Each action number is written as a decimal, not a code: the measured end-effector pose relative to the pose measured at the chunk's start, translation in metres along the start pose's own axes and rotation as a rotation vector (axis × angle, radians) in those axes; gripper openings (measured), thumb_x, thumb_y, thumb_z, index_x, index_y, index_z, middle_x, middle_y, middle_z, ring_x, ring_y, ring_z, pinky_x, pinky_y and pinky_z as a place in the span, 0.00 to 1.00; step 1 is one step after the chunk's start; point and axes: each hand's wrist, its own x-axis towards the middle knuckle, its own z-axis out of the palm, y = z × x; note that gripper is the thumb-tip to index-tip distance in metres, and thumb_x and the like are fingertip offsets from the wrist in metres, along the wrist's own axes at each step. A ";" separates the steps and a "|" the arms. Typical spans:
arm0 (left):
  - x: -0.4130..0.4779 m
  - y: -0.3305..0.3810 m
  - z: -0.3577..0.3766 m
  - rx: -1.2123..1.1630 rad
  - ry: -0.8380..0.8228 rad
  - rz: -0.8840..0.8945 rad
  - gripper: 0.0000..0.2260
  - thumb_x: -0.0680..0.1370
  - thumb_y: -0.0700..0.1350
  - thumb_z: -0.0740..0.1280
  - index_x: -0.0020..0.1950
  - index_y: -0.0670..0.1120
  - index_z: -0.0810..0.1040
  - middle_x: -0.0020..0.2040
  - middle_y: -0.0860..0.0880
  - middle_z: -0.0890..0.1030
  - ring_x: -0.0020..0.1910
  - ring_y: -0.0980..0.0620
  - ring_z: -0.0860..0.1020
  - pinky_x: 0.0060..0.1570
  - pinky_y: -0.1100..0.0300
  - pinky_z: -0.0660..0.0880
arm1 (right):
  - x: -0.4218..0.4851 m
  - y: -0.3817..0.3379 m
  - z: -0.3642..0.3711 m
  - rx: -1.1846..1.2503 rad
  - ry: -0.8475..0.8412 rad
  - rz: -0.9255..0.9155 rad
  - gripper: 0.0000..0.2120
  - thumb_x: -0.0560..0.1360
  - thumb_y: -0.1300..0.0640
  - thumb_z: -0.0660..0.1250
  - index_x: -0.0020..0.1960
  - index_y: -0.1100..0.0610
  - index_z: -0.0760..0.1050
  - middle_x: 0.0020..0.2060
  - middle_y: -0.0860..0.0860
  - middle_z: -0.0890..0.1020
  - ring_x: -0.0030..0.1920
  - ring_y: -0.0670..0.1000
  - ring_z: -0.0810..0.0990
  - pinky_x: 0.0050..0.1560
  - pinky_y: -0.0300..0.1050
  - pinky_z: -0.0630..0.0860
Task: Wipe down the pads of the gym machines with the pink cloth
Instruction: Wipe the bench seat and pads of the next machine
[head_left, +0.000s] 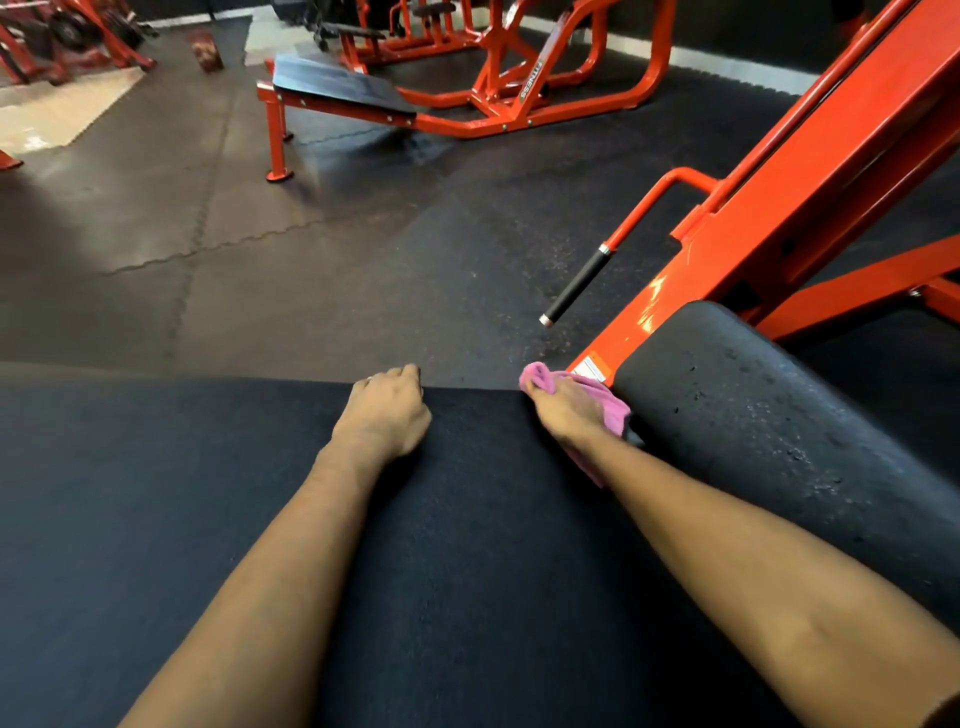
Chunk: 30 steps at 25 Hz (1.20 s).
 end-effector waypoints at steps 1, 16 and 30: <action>0.000 -0.002 -0.005 -0.063 0.004 -0.020 0.17 0.80 0.38 0.56 0.68 0.38 0.69 0.67 0.38 0.74 0.66 0.38 0.71 0.66 0.48 0.67 | -0.007 -0.016 0.003 -0.067 0.014 -0.094 0.18 0.79 0.39 0.48 0.50 0.48 0.71 0.48 0.49 0.82 0.52 0.60 0.81 0.54 0.57 0.77; -0.079 0.013 0.006 0.131 0.010 0.008 0.22 0.82 0.44 0.55 0.77 0.42 0.62 0.81 0.45 0.58 0.80 0.47 0.54 0.78 0.50 0.50 | -0.113 0.065 -0.033 0.315 -0.142 0.224 0.37 0.79 0.32 0.58 0.80 0.53 0.59 0.77 0.55 0.67 0.75 0.58 0.67 0.76 0.56 0.63; -0.190 0.054 0.017 0.126 -0.027 0.082 0.18 0.84 0.44 0.53 0.72 0.44 0.68 0.78 0.46 0.64 0.78 0.47 0.59 0.75 0.50 0.54 | -0.256 0.103 -0.045 0.041 -0.077 -0.043 0.27 0.83 0.36 0.49 0.80 0.43 0.58 0.79 0.47 0.63 0.79 0.53 0.61 0.77 0.57 0.58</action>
